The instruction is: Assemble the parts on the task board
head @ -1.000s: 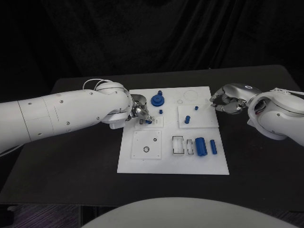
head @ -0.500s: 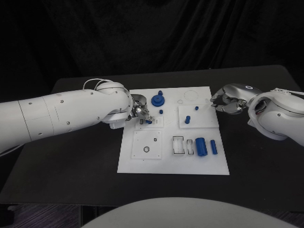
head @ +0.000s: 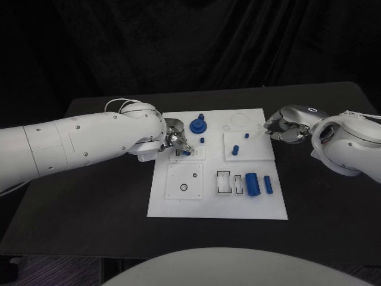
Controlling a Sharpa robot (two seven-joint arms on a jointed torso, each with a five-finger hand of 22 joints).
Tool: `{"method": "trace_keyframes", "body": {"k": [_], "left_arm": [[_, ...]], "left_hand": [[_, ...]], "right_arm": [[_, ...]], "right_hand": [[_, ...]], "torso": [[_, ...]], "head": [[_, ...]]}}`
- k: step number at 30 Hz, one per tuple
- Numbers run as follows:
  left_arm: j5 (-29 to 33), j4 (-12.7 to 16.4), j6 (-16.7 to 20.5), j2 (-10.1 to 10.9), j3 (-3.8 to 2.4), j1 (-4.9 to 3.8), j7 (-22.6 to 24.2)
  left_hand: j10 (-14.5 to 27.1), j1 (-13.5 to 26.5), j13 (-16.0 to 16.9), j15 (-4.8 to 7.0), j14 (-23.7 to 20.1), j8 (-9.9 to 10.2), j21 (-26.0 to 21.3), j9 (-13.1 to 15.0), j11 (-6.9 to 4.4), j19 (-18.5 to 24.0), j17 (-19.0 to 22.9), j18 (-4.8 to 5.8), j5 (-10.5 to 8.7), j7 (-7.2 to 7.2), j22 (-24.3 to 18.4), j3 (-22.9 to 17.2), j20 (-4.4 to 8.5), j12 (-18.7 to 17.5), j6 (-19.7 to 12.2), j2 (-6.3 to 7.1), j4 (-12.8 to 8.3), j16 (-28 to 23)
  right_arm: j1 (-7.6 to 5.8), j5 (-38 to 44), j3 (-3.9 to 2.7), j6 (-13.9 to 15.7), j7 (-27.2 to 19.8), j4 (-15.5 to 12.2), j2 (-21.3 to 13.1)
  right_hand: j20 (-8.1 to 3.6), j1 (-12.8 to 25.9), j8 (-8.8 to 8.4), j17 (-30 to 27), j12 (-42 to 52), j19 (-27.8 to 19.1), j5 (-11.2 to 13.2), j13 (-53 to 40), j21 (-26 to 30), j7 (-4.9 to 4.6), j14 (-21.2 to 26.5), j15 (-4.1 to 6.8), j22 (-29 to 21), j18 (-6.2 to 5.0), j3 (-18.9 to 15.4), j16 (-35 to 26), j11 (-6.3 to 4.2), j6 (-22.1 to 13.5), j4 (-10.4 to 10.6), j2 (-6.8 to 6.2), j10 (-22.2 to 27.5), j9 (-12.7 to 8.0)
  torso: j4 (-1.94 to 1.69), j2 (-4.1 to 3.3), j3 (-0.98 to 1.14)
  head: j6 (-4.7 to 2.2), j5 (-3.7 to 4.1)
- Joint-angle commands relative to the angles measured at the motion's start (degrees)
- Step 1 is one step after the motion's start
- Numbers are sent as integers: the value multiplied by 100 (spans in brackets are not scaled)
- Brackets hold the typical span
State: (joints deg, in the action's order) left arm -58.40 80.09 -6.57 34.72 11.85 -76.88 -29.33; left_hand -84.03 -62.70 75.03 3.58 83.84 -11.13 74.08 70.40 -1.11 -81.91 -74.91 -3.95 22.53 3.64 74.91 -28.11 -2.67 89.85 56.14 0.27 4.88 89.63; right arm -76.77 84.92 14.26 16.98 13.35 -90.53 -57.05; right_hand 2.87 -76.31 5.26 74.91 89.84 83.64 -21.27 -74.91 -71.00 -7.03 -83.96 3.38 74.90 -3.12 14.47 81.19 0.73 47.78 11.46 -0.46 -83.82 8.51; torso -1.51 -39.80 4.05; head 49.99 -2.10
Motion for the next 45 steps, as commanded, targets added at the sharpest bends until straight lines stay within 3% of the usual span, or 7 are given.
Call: {"method": "trace_keyframes", "body": {"k": [1, 2, 4, 7, 19, 35, 45], "left_arm": [[21, 1, -189, -15, 31, 52, -49], [21, -1, -185, -18, 31, 52, -46], [21, -5, -179, -23, 31, 52, -43], [21, -17, -170, -29, 31, 53, -47], [21, -77, -175, -27, 31, 59, -112], [21, -43, 97, 34, 31, 66, -48], [-212, 349, 533, 389, 29, -9, 61]], "left_hand": [[-597, 155, 1497, 8, 616, -10, -41, -7, 3, 30, -1509, 10, -383, -83, 974, -157, -11, 15, 82, -44, -105, 37], [-597, 182, 1497, 8, 616, -6, -41, -11, 3, 28, -1509, 10, -450, -84, 976, -121, -11, 15, 85, -50, -73, 37], [-597, 331, 1497, 4, 616, 24, -60, -42, 5, 31, -1509, 9, -849, -83, 978, 89, -14, 15, 95, -80, 121, 37], [-597, 523, 1497, -13, 616, 124, -76, -133, 30, 30, -1509, 9, -1114, -51, 982, 381, -24, 15, 64, -88, 383, 37], [-597, 860, 1497, -65, 616, 399, -97, -440, 93, 17, -1509, 8, -1483, 12, 992, 1228, -76, 15, 108, -169, 1026, 37], [-597, 948, 1497, -61, 616, 364, -12, -406, 84, -35, -1509, 26, -1473, -6, 1021, 1455, -75, 15, 177, -317, 1165, 37], [-597, 596, 1497, 5, 616, 22, 107, -25, 10, -116, -1509, 47, -1139, -94, 1052, 1771, -13, 15, 188, -321, 1128, 37]], "right_arm": [[14, 10, -3, -40, 97, -7, -6], [14, 10, -3, -40, 96, -7, -5], [14, 10, -3, -41, 96, -6, -3], [14, 10, -3, -45, 96, -6, -1], [14, 10, -3, -64, 109, -7, -6], [15, 10, -3, -77, 105, -3, -11], [14, 10, -3, -72, 115, -37, -69]], "right_hand": [[31, -55, -35, 568, -35, 5, -27, -1458, 15, 1, -375, -45, 959, -91, 36, -34, 37, 39, 0, 11, -559, -5], [31, -55, -35, 568, -35, 5, -27, -1458, 15, 1, -375, -45, 959, -91, 36, -34, 37, 39, 0, 11, -559, -5], [31, -55, -35, 568, -35, 5, -27, -1458, 15, 1, -375, -45, 959, -91, 36, -34, 37, 39, 0, 11, -559, -5], [31, -55, -35, 568, -35, 5, -27, -1458, 15, 1, -375, -45, 959, -91, 36, -34, 37, 39, 0, 11, -559, -5], [33, -59, -39, 559, -36, 0, -29, -1457, 34, -2, -372, -48, 954, -95, 50, -43, 40, 39, -8, 13, -558, -9], [36, -59, -40, 554, -39, -3, -30, -1454, 45, -6, -370, -50, 952, -96, 62, -48, 44, 43, -15, 12, -555, -12], [37, -56, -41, 548, -42, -5, -30, -1451, 51, -7, -369, -52, 950, -97, 64, -54, 45, 44, -17, 9, -551, -13]], "torso": [[-3, 0, 2], [-5, -1, 2], [-4, 0, 2], [0, 1, 1], [9, -5, 0], [5, 0, -5], [4, -1, -6]], "head": [[1, 1], [1, 2], [1, 4], [1, 3], [1, -2], [1, -22], [1, -8]]}}
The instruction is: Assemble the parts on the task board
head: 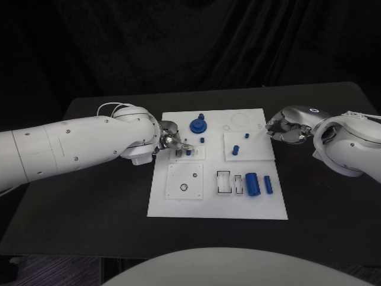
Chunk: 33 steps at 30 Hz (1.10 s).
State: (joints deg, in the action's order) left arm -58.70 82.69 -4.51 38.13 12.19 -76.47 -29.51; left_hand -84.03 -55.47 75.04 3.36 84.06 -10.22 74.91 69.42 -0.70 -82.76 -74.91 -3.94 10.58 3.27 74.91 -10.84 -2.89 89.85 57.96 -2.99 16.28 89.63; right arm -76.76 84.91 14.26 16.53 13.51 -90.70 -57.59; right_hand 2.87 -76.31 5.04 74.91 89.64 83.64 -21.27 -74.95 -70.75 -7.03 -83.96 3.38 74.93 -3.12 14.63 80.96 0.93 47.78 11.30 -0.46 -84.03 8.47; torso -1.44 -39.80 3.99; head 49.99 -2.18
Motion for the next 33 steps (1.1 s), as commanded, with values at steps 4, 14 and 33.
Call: {"method": "trace_keyframes", "body": {"k": [4, 14, 33], "left_arm": [[-334, 178, 427, 171, -5, -214, 161], [-656, 165, 171, 286, -6, -522, 440], [-566, -750, -326, -57, -4, -583, 816]], "left_hand": [[-597, -553, 1496, 59, 594, -208, 44, 222, -68, -46, -1509, 51, 335, -91, 1057, 54, 38, 15, -42, 16, -155, 37], [-597, -981, 1496, 80, 594, -285, 40, 300, -94, -42, -1509, 52, 420, -118, 1056, 2, 59, 15, -101, 27, -342, 37], [-597, -550, 1496, -17, 594, -219, 38, 186, 15, -19, -1509, 55, -535, -3, 1060, 382, -24, 15, -256, -128, 27, 37]], "right_arm": [[13, 11, -3, 22, 93, -26, -27], [10, 11, -4, 125, 91, -42, -134], [12, 11, -4, 72, 34, 8, -64]], "right_hand": [[37, -56, -18, 548, -21, -5, -30, -1447, 27, -7, -369, -52, 947, -97, 48, -31, 25, 44, -1, 9, -530, -9], [38, -51, -19, 529, -35, -9, -30, -1433, 39, -7, -364, -53, 944, -100, 50, -49, 26, 45, -1, 5, -514, -11], [39, -49, -19, 500, -57, -21, -31, -1411, 79, -6, -356, -54, 932, -108, 58, -78, 26, 49, -1, 8, -489, -12]], "torso": [[-6, 1, -2], [17, 0, 19], [-8, -77, -14]], "head": [[1, -11], [1, -117], [1, -71]]}}
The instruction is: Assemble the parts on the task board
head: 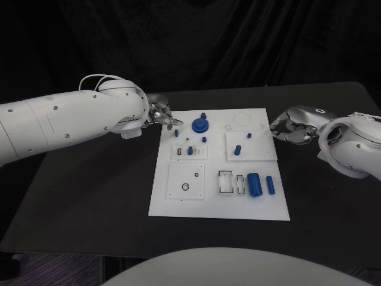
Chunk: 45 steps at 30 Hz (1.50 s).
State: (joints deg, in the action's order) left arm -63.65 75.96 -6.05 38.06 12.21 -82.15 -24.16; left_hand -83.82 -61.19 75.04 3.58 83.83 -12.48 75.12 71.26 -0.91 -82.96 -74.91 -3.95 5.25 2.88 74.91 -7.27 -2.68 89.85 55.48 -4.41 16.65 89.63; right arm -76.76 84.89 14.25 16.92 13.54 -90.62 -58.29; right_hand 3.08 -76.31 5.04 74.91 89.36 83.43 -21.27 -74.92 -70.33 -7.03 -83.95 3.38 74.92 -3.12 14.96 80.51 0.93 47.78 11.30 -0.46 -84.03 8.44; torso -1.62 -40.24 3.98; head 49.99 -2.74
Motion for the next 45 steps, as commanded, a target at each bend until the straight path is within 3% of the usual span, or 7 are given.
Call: {"method": "trace_keyframes", "body": {"k": [1, 7, 10, 18, 25, 34, 45], "left_arm": [[-100, -127, -202, -77, -5, -15, 285], [-173, -434, -389, -233, -5, -9, 271], [-125, -651, -530, -358, -5, -3, 281], [18, -983, -700, -565, -5, 25, 288], [41, -1043, -756, -594, -5, 49, 231], [46, -1072, -812, -587, -5, 76, 150], [48, -1142, -802, -626, -5, 158, 205]], "left_hand": [[-618, 5, 1496, -38, 617, 2, 22, 7, 34, -1, -1509, 56, 8, 34, 1061, 27, -46, 15, -7, 23, -18, 37], [-618, -138, 1496, -33, 617, -33, 18, 48, 28, 3, -1509, 53, 77, 28, 1059, 51, -46, 15, -18, 99, -47, 37], [-618, 75, 1496, -40, 617, -65, 11, 85, 38, 10, -1509, 51, 51, 40, 1055, 224, -52, 15, -17, 110, 10, 37], [-618, 42, 1496, -44, 617, -64, -6, 104, 39, 25, -1509, 47, 202, 37, 1050, 302, -56, 15, -55, 101, -30, 37], [-618, -153, 1496, -42, 617, -72, 2, 121, 36, 24, -1509, 48, 376, 33, 1052, 312, -56, 15, -63, 98, -61, 37], [-618, -186, 1496, -43, 617, -66, -24, 120, 36, 38, -1509, 42, 418, 36, 1044, 316, -56, 15, -74, 100, -62, 37], [-618, -237, 1496, -56, 617, 31, -54, 58, 57, 58, -1509, 36, 480, 64, 1035, 333, -65, 15, -151, 84, -38, 37]], "right_arm": [[12, 12, -3, 29, 30, -1, 9], [13, 12, -3, 5, 39, -7, 9], [13, 12, -2, -1, 43, -11, 8], [13, 12, -2, 18, 38, -28, 9], [13, 12, -2, 57, 31, -40, -16], [13, 12, -2, 87, 18, -35, -20], [13, 12, -2, 82, 17, -32, -22]], "right_hand": [[19, -48, -20, 492, -31, -5, -33, -1412, 50, -5, -353, -55, 930, -110, 31, -41, 26, 51, -2, 11, -487, -11], [19, -48, -20, 492, -31, -5, -33, -1412, 50, -5, -353, -55, 930, -110, 31, -41, 26, 51, -2, 11, -487, -11], [20, -49, -20, 486, -37, -7, -35, -1406, 58, -5, -351, -55, 928, -112, 38, -48, 26, 53, -4, 15, -481, -12], [20, -49, -20, 486, -37, -7, -35, -1406, 58, -5, -351, -55, 928, -112, 38, -48, 26, 53, -4, 15, -481, -12], [20, -49, -21, 485, -35, -10, -36, -1408, 66, -5, -350, -55, 926, -113, 44, -49, 26, 54, -7, 15, -483, -13], [21, -47, -22, 485, -35, -9, -35, -1408, 63, -6, -350, -55, 926, -112, 45, -50, 26, 53, -8, 13, -483, -14], [21, -47, -22, 485, -35, -9, -35, -1408, 63, -6, -350, -55, 926, -112, 45, -50, 26, 53, -8, 13, -483, -14]], "torso": [[9, -39, -16], [-3, -70, -23], [-18, -74, -30], [5, -76, -26], [5, -77, -23], [16, -83, -28], [-2, -78, -30]], "head": [[1, -16], [1, 1], [1, -3], [1, -6], [1, 7], [1, -29], [1, 4]]}}
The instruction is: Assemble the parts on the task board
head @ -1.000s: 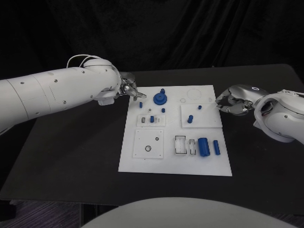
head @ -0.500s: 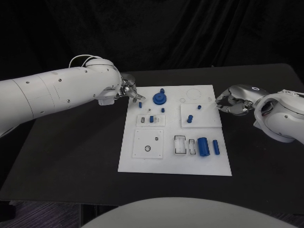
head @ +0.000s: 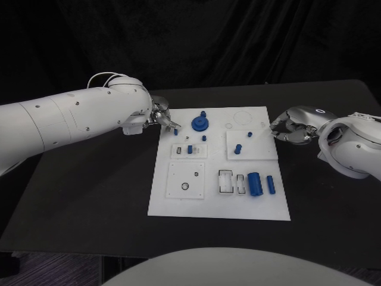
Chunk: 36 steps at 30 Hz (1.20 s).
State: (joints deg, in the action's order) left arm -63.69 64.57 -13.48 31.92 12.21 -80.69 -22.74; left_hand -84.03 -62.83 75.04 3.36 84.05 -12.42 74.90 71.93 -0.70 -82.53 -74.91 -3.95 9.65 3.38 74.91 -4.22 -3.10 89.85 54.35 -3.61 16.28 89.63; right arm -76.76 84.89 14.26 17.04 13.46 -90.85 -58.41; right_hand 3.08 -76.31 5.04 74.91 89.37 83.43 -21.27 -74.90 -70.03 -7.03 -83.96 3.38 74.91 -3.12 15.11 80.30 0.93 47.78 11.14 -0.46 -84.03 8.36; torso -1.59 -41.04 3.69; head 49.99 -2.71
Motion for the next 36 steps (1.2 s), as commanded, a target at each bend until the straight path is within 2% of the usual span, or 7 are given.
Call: {"method": "trace_keyframes", "body": {"k": [1, 13, 22, 31, 33, 36], "left_arm": [[53, -4, -51, -13, -5, 16, 77], [56, 14, -6, -12, -5, 34, 171], [59, 19, 2, -17, -5, 38, 226], [60, 8, -25, -28, -5, 41, 241], [60, 6, -29, -29, -5, 42, 241], [61, 4, -40, -29, -5, 43, 240]], "left_hand": [[-597, -77, 1496, -35, 595, 33, -43, -15, 37, 20, -1509, 34, 46, 15, 1031, 28, -24, 15, -40, 0, 0, 37], [-597, -128, 1496, -47, 595, 76, -78, -55, 47, 43, -1509, 27, 110, 21, 1021, 18, -33, 15, -35, -34, -3, 37], [-597, -370, 1496, -55, 595, 183, -135, -147, 49, 88, -1509, 14, 589, 17, 1007, -42, -47, 15, 1, -54, -38, 37], [-597, -551, 1496, -51, 595, 247, -176, -194, 41, 117, -1509, 6, 965, 9, 996, -147, -46, 15, 16, -38, -64, 37], [-597, -590, 1496, -50, 595, 259, -184, -203, 39, 122, -1509, 4, 1036, 5, 994, -182, -45, 15, 20, -35, -71, 37], [-597, -664, 1496, -46, 595, 279, -187, -218, 33, 125, -1509, 3, 983, -2, 993, -268, -42, 15, 18, -39, -92, 37]], "right_arm": [[13, 13, -3, 70, 27, -9, -12], [13, 13, -3, 53, 36, -4, -1], [13, 13, -3, 20, 53, -3, 1], [13, 13, -3, -9, 67, -1, 9], [13, 13, -3, -14, 69, -1, 10], [13, 13, -3, -21, 72, -1, 11]], "right_hand": [[21, -47, -22, 485, -36, -9, -35, -1410, 33, -6, -350, -55, 928, -112, 30, -28, 26, 53, 8, 13, -483, -6], [22, -37, -25, 481, -38, -11, -35, -1409, 44, -8, -348, -56, 925, -114, 36, -33, 28, 54, 8, 6, -481, -10], [22, -37, -26, 478, -41, -12, -36, -1405, 45, -8, -347, -56, 924, -114, 40, -36, 28, 55, 6, 6, -477, -11], [22, -37, -26, 478, -41, -12, -36, -1405, 45, -8, -347, -56, 924, -114, 40, -36, 28, 55, 6, 6, -477, -11], [23, -38, -25, 467, -44, -15, -37, -1402, 56, -8, -345, -56, 921, -116, 47, -46, 28, 60, 3, 8, -474, -11], [23, -38, -25, 467, -44, -15, -37, -1402, 56, -8, -345, -56, 921, -116, 47, -46, 28, 60, 3, 8, -474, -11]], "torso": [[-5, 5, -1], [2, -1, 0], [-4, 1, 0], [-2, -1, -2], [-2, -1, -1], [-2, -1, -1]], "head": [[1, 1], [1, -11], [1, -6], [1, -14], [1, -14], [1, -11]]}}
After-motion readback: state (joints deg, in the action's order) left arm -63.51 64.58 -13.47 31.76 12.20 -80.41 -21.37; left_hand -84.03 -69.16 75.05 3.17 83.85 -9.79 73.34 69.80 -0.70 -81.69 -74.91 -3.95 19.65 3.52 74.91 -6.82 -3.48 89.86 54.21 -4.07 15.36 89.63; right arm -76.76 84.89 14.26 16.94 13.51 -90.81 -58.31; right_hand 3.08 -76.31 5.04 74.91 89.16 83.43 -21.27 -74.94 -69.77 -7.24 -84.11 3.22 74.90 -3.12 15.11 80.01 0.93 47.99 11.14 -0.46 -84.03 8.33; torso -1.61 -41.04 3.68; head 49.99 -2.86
